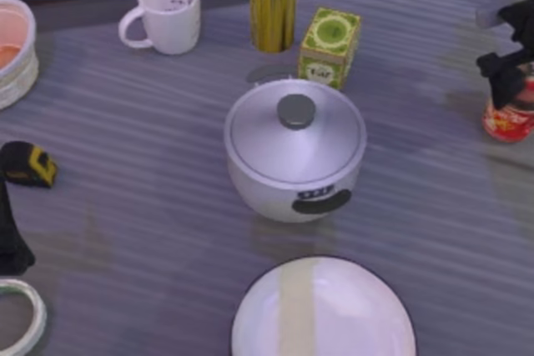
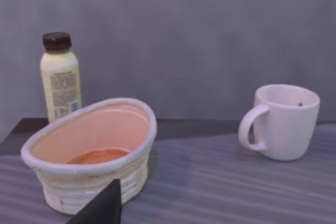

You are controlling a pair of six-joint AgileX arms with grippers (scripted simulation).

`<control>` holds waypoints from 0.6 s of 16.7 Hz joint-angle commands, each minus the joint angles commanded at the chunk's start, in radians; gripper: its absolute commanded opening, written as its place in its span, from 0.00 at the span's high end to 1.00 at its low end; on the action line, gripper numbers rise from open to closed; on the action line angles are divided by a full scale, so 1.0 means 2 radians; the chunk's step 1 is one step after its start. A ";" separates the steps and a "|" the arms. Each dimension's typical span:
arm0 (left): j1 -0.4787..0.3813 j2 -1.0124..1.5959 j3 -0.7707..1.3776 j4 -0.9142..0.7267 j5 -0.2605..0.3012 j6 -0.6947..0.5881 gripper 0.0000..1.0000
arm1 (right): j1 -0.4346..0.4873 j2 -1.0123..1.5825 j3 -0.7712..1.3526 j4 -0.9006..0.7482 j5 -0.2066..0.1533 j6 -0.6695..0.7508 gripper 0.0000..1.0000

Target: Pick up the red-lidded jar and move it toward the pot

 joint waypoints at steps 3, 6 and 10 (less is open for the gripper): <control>0.000 0.000 0.000 0.000 0.000 0.000 0.00 | 0.001 -0.020 -0.020 -0.001 0.000 0.000 1.00; 0.000 0.000 0.000 0.000 0.000 0.000 0.00 | 0.002 -0.087 -0.082 -0.005 -0.001 0.001 1.00; 0.000 0.000 0.000 0.000 0.000 0.000 0.00 | 0.006 -0.208 -0.187 -0.014 -0.002 0.001 1.00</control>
